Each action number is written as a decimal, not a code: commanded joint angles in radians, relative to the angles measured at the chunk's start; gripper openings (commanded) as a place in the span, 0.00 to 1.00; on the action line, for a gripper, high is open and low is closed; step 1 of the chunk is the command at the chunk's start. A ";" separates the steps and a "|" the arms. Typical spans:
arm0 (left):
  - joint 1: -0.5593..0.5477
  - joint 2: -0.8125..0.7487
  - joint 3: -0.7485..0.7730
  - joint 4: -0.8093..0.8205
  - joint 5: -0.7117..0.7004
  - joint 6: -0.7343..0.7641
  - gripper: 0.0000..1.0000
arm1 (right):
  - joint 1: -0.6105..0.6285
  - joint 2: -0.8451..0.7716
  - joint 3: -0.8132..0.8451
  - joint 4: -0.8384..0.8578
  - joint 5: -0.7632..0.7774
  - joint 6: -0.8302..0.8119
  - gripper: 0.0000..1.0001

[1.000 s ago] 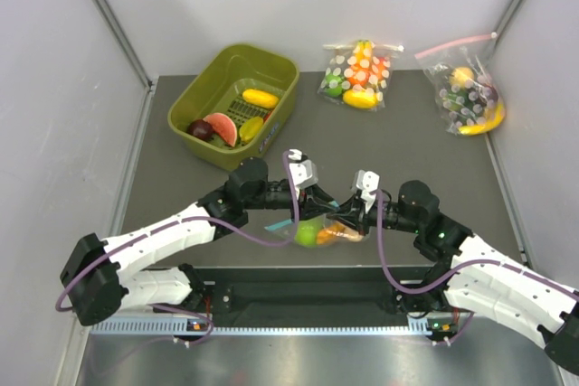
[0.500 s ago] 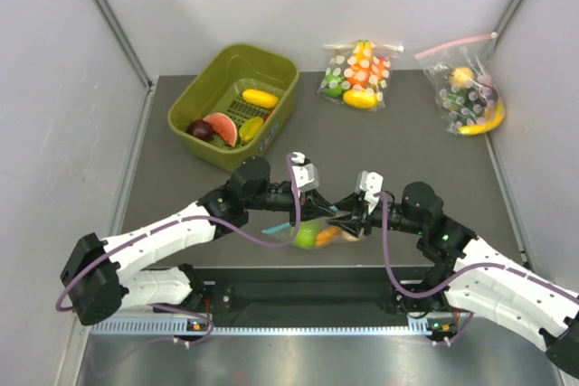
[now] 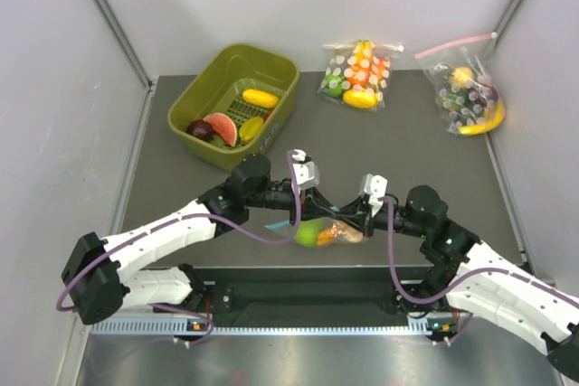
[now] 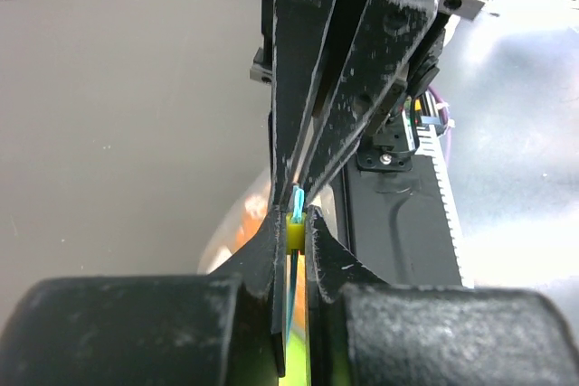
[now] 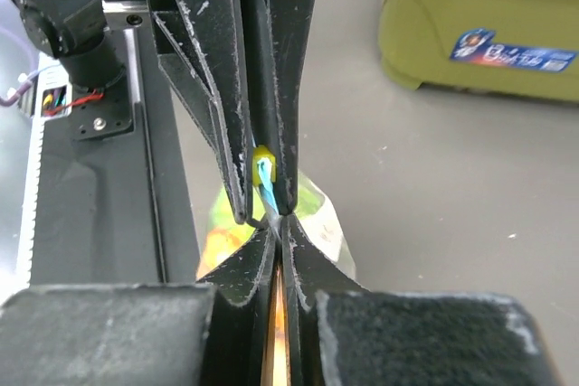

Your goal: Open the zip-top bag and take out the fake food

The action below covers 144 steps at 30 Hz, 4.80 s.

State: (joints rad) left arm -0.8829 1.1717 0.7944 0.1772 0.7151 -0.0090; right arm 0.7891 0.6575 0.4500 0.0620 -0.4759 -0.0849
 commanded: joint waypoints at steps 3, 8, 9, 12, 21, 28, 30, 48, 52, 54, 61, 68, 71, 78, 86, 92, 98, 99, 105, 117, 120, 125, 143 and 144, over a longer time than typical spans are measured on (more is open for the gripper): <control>0.007 -0.012 0.031 -0.074 0.023 0.026 0.00 | -0.008 -0.122 -0.016 0.059 0.106 -0.012 0.00; 0.012 -0.018 0.019 -0.088 0.012 0.026 0.00 | -0.007 -0.137 -0.014 0.050 0.117 -0.012 0.00; 0.013 -0.021 0.014 -0.090 0.012 0.024 0.00 | -0.007 -0.137 -0.014 0.052 0.120 -0.010 0.00; 0.016 -0.015 0.006 -0.085 0.009 0.018 0.00 | -0.007 -0.142 -0.017 0.056 0.115 -0.010 0.00; 0.015 0.011 0.019 -0.058 0.056 0.011 0.00 | -0.007 -0.090 0.018 0.013 0.046 -0.018 0.36; 0.018 0.042 0.022 -0.018 0.115 -0.026 0.00 | -0.007 0.011 0.030 0.050 -0.029 -0.021 0.40; 0.016 0.043 0.023 -0.018 0.125 -0.028 0.00 | -0.007 0.024 0.029 0.064 -0.040 -0.019 0.29; 0.038 -0.087 0.005 -0.074 -0.085 0.012 0.55 | -0.007 0.016 0.016 0.062 -0.040 -0.018 0.00; 0.038 -0.050 0.031 -0.100 -0.056 0.011 0.55 | -0.007 0.016 0.016 0.058 -0.041 -0.019 0.00; 0.038 -0.040 0.029 -0.099 -0.040 0.010 0.55 | -0.007 0.011 0.016 0.053 -0.040 -0.019 0.00; 0.038 -0.029 0.022 -0.081 -0.016 0.011 0.57 | -0.007 0.022 0.019 0.053 -0.038 -0.019 0.00; 0.038 0.003 0.023 -0.048 0.018 -0.019 0.57 | -0.007 0.028 0.023 0.048 -0.046 -0.019 0.00; 0.038 0.012 0.025 -0.041 0.027 -0.020 0.57 | -0.007 0.028 0.023 0.047 -0.047 -0.021 0.00; 0.038 0.002 0.022 -0.031 0.033 -0.019 0.51 | -0.007 0.034 0.024 0.045 -0.050 -0.021 0.00; 0.038 0.005 0.025 -0.019 0.041 -0.023 0.51 | -0.007 0.048 0.032 0.039 -0.061 -0.023 0.00; 0.038 0.005 0.022 -0.031 0.050 -0.019 0.28 | -0.007 0.044 0.030 0.035 -0.053 -0.023 0.00; 0.038 -0.012 0.009 -0.053 0.055 -0.014 0.07 | -0.007 0.015 0.026 0.041 0.008 -0.007 0.00; 0.038 -0.017 0.006 -0.056 0.052 -0.016 0.07 | -0.008 0.011 0.026 0.039 0.017 -0.004 0.00; 0.038 -0.043 -0.027 -0.074 0.021 -0.012 0.05 | -0.016 -0.001 0.023 0.036 0.063 0.014 0.00; 0.038 -0.050 -0.055 -0.070 -0.005 -0.017 0.03 | -0.054 -0.006 0.036 0.047 -0.006 0.034 0.18; 0.038 -0.040 -0.049 -0.065 0.014 -0.019 0.01 | -0.054 -0.009 0.039 0.059 -0.062 0.028 0.34; 0.038 -0.038 -0.047 -0.055 0.023 -0.020 0.00 | -0.053 0.033 0.064 0.055 -0.104 0.011 0.43; 0.038 -0.029 -0.040 -0.044 0.041 -0.025 0.01 | -0.033 0.100 0.055 0.110 -0.159 0.004 0.00; 0.038 -0.033 -0.041 -0.045 0.038 -0.025 0.02 | -0.033 0.100 0.050 0.110 -0.146 0.004 0.00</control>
State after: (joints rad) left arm -0.8352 1.1439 0.7441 0.0757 0.7090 -0.0277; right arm 0.7506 0.7559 0.4786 0.0937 -0.6399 -0.0597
